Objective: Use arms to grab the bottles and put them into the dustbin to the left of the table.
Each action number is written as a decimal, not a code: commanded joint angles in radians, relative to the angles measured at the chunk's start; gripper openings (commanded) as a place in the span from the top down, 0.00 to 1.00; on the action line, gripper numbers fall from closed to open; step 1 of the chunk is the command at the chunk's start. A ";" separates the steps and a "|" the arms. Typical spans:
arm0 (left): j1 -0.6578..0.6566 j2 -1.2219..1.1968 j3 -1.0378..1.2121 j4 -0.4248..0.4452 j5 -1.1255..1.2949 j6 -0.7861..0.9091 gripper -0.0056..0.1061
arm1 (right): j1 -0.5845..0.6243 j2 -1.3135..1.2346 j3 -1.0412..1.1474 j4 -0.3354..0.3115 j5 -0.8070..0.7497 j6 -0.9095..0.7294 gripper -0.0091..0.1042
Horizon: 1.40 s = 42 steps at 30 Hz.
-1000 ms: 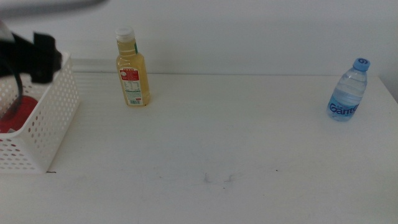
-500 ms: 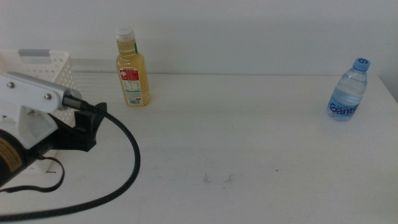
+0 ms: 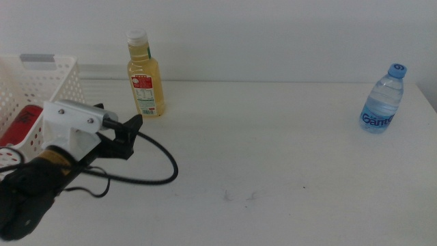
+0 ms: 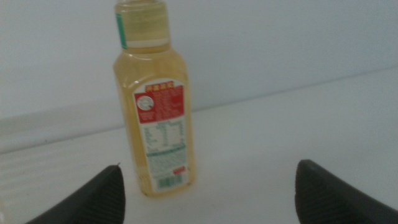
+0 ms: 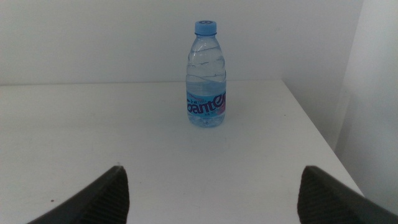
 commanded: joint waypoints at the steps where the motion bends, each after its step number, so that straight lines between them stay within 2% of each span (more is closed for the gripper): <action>1: 0.001 0.061 -0.045 -0.039 -0.070 0.019 0.11 | -0.008 -0.004 0.004 -0.003 -0.006 -0.007 0.14; 10: 0.001 0.242 -0.271 -0.032 -0.014 0.019 0.11 | -0.008 -0.004 0.004 -0.003 -0.006 -0.007 0.14; 17: -0.004 0.367 -0.431 0.037 0.028 -0.044 0.11 | -0.008 -0.004 0.004 -0.003 -0.006 -0.007 0.14; 25: -0.062 0.432 -0.532 -0.071 0.114 -0.048 0.11 | -0.008 -0.004 0.004 -0.003 -0.006 -0.007 0.14; 30: -0.087 0.432 -0.570 -0.177 0.201 0.025 0.11 | -0.008 -0.004 0.004 -0.003 -0.006 -0.007 0.14; 42: -0.087 0.515 -0.715 -0.212 0.264 0.019 0.11 | -0.008 -0.004 0.004 -0.003 -0.006 -0.007 0.14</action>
